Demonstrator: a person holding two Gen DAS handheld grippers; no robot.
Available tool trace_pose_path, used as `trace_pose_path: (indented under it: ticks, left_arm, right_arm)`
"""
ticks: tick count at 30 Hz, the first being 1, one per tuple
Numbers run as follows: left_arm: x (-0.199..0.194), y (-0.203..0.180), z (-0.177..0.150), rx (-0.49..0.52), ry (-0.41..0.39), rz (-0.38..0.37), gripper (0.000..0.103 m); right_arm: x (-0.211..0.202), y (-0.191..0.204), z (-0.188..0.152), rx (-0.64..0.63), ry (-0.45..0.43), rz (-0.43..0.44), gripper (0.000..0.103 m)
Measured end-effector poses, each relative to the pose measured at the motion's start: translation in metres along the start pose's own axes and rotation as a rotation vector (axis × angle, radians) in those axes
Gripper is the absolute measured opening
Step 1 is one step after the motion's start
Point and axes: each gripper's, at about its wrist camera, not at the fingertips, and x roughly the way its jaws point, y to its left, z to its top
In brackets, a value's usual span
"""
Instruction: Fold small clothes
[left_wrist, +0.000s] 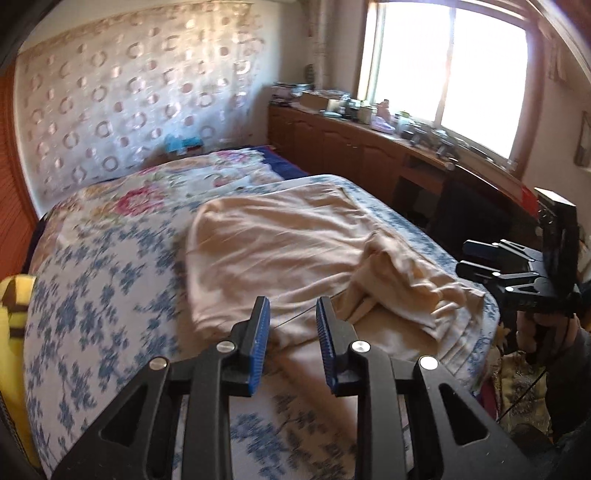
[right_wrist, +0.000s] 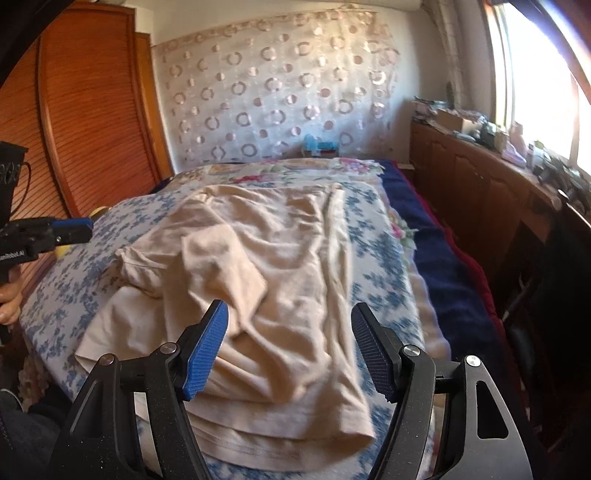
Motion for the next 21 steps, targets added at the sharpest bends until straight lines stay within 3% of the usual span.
trace_pose_path:
  ticks: [6, 21]
  left_arm:
    - [-0.009, 0.028, -0.018, -0.042, -0.009, 0.089, 0.025]
    - [-0.036, 0.078, -0.041, -0.132, -0.042, 0.165, 0.025]
  right_arm:
    - [0.016, 0.03, 0.014, -0.066, 0.005, 0.044, 0.071]
    - [0.058, 0.108, 0.051, -0.229, 0.019, 0.168, 0.071]
